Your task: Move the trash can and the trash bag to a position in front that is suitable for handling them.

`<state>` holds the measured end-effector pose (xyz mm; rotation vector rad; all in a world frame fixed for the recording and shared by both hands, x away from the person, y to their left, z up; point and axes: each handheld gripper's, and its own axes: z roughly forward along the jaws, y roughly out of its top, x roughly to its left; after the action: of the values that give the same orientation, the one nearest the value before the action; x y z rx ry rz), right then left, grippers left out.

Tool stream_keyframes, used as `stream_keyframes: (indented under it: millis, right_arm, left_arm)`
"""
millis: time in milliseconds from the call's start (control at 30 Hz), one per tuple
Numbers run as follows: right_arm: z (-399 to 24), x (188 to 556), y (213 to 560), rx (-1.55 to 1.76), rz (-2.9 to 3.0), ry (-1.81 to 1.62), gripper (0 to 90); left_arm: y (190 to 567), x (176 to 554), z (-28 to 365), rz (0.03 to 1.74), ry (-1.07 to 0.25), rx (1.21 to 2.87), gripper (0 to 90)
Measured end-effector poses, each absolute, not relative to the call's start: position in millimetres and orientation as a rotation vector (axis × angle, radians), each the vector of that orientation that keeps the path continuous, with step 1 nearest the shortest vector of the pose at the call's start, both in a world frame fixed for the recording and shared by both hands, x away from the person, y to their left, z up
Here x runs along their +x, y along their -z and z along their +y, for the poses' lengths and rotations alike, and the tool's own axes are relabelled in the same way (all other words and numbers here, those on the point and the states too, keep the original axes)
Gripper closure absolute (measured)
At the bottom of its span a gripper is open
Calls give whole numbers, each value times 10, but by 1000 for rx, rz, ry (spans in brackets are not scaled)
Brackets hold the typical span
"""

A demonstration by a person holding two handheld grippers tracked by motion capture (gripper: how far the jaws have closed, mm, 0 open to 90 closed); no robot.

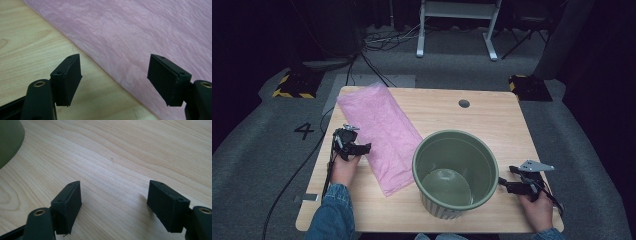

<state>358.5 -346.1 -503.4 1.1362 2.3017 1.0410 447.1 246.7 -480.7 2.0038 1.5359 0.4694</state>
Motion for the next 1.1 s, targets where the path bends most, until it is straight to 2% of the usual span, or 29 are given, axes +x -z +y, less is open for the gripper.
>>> stream_keyframes:
  millis: [67,267,400,533,567,600,633,667,767,900,967,1100]
  right_arm:
    - [-3461,3586,5035,1135,2301,-1039,272]
    - [-3460,3585,5034,1133,2304,-1040,269]
    - [-3460,3586,5035,1134,2304,-1041,269]
    - [-3460,3585,5034,1133,2306,-1041,268]
    - [-3460,3585,5035,1133,2305,-1041,267]
    - [-3460,3585,5035,1133,2305,-1041,266]
    - [-3460,3585,5035,1133,2306,-1041,266]
    - [-3460,3586,5035,1133,2307,-1041,266]
    - [-3460,3585,5035,1133,2306,-1041,265]
    - [-3459,3586,5035,1133,2305,-1039,265]
    - [-3460,3586,5035,1132,2306,-1039,265]
    - [-3459,3586,5035,1133,2305,-1039,264]
  left_arm:
    - [4849,4542,2479,1558,-459,2016,222]
    - [4906,4605,2502,1556,-474,2011,179]
    - [4885,4705,2441,1575,-478,2041,193]
    - [4910,4751,2354,1512,-487,2080,150]
    - [4897,4750,2327,1477,-484,2098,177]
    - [4874,4741,2305,1441,-474,2120,260]
    - [4854,4732,2279,1413,-463,2144,382]
    - [4846,4730,2260,1402,-459,2154,450]
    - [4837,4717,2215,1404,-449,2152,503]
    - [4841,4679,2157,1359,-458,2164,812]
    - [4848,4675,2169,1352,-445,2151,877]
    - [4814,4612,2248,1313,-414,2069,893]
